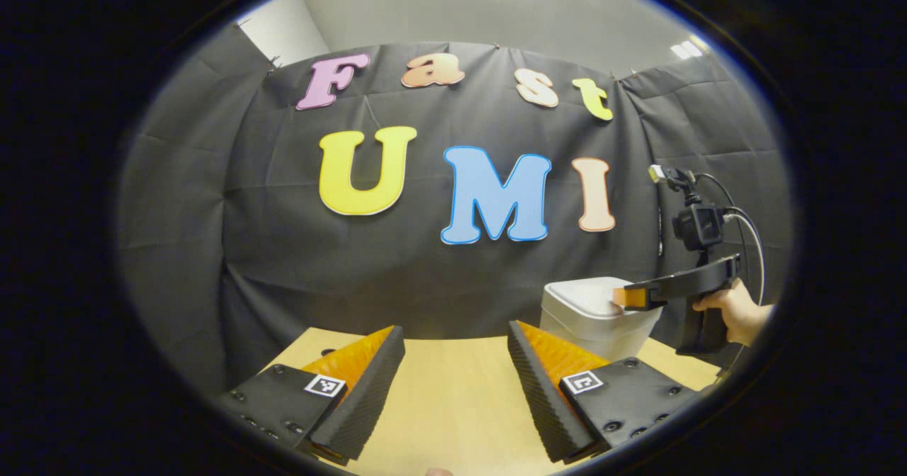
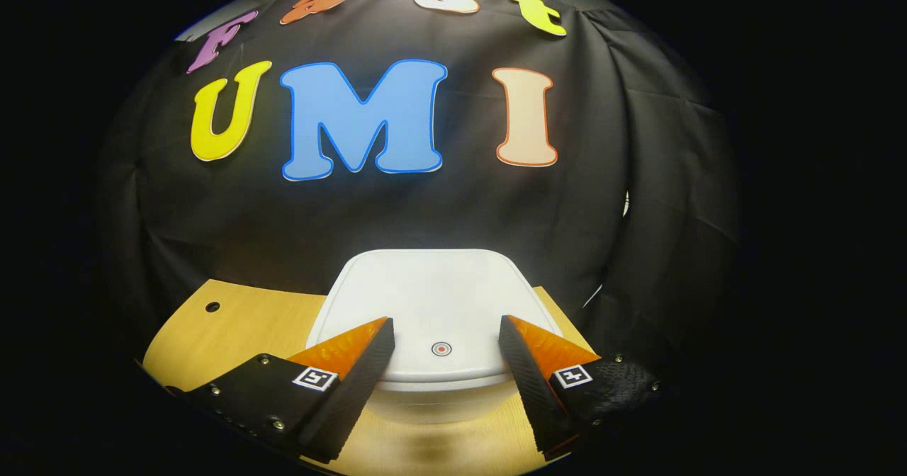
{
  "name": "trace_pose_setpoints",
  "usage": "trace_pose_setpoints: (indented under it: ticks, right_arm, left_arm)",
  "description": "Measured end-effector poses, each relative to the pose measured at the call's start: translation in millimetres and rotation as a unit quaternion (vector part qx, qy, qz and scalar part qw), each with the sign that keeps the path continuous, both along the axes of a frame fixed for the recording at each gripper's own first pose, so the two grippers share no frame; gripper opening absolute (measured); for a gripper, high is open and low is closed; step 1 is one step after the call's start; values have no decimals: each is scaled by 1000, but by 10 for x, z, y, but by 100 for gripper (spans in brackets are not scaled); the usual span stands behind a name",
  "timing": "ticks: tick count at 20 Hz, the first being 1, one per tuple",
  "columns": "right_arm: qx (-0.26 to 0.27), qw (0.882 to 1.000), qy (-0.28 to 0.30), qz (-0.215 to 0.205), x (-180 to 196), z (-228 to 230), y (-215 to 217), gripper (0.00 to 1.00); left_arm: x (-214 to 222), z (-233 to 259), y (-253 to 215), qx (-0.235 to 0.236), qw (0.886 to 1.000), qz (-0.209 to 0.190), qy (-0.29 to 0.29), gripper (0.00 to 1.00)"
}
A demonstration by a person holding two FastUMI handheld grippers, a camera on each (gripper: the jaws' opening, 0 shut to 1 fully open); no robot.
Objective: Press the lid of the desktop garbage bin to open it, pick up the crumpled paper on the desktop and throw it into the bin, then pick up the pop can on the desktop and drop it into the bin, and finally close the garbage bin lid.
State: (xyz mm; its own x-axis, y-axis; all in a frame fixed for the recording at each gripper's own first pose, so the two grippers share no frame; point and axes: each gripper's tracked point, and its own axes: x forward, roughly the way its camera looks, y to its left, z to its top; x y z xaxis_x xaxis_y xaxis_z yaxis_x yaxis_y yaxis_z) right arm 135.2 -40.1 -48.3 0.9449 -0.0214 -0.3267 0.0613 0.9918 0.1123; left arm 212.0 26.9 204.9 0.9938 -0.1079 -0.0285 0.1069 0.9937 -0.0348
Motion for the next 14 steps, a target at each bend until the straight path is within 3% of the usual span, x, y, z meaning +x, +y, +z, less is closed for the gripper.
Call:
trace_pose_setpoints:
  ticks: [14]
  right_arm:
    - [-1, 992, -129, 7, -1017, 665, -114, 95]
  left_arm:
    - [-130, 70, -11, -1, 1000, 24, -16, 96]
